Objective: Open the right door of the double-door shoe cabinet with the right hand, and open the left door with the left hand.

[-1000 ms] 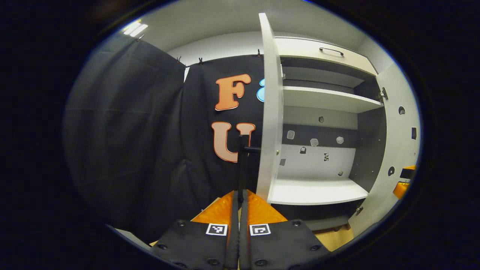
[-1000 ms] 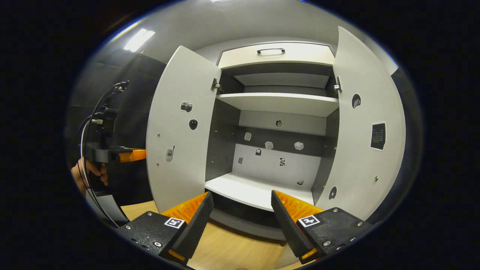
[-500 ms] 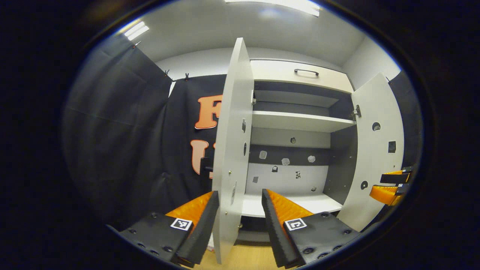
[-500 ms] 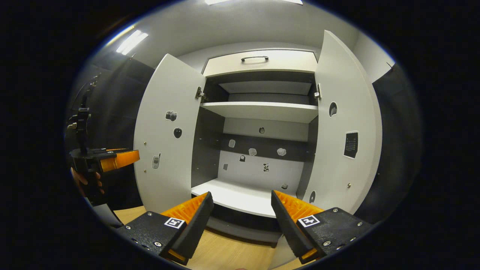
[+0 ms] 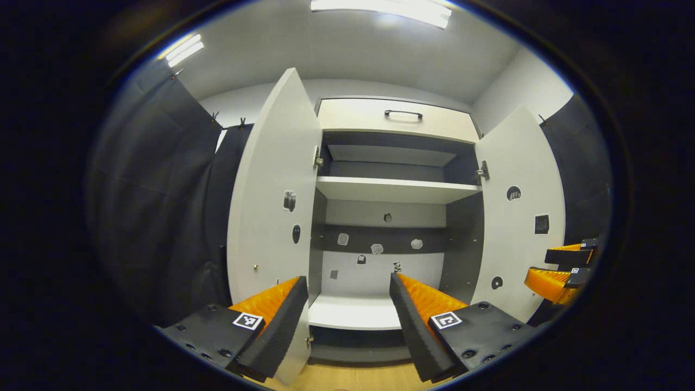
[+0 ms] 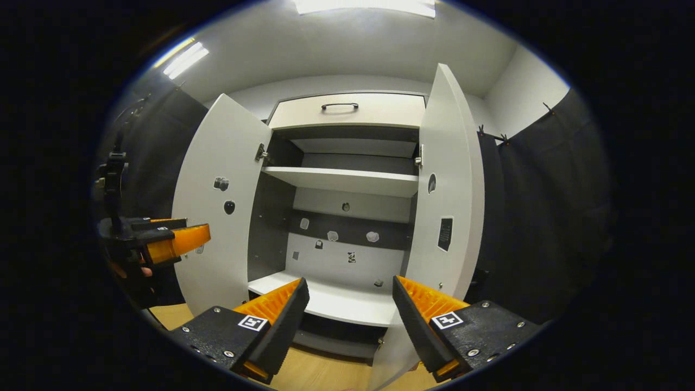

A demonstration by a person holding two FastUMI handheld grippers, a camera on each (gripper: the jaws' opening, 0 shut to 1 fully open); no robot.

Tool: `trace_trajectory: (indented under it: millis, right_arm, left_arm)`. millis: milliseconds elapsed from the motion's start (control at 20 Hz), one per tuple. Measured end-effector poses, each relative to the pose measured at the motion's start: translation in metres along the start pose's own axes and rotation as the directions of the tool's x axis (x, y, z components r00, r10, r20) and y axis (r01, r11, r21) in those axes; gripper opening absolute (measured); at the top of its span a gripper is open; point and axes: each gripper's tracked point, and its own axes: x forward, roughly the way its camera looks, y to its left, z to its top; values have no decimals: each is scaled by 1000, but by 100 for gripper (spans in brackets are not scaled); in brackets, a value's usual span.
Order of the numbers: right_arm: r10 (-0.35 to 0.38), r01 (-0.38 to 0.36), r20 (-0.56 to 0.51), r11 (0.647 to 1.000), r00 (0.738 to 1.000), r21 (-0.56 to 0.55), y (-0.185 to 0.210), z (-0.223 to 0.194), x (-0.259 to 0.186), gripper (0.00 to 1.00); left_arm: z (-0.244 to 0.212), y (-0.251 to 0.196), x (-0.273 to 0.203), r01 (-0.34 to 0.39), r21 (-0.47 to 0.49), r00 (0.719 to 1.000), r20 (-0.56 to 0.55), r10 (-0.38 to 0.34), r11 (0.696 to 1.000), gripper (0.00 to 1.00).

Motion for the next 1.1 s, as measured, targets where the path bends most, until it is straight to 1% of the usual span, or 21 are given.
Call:
trace_trajectory:
  millis: [250,450,500,600,700,800,850,1100]
  right_arm:
    - [-33,33,13,999,999,1,-3,4,-6,94]
    - [-37,38,21,999,999,-4,-3,8,-7,94]
    - [-40,40,23,999,999,0,-3,10,-6,94]
    - [-43,43,24,999,999,7,-4,12,-7,94]
    - [-45,45,26,999,999,7,-6,13,-7,94]
    - [-46,46,26,999,999,6,-8,13,-7,94]
    - [-48,48,26,999,999,7,-8,13,-7,94]
    - [-46,46,18,999,999,0,-8,14,-4,94]
  left_arm:
    - [4,-9,3,22,-4,1000,0,-22,1000,96]
    - [13,-1,6,11,7,1000,13,-11,1000,98]
    - [15,0,8,10,8,1000,15,-10,1000,95]
    - [16,-1,9,15,5,1000,13,-15,1000,96]
    - [17,-2,11,21,6,1000,13,-21,1000,95]
    - [18,-2,13,22,16,1000,16,-22,1000,96]
    - [19,-3,14,24,20,1000,17,-24,1000,95]
    - [22,-5,17,33,20,999,10,-33,999,96]
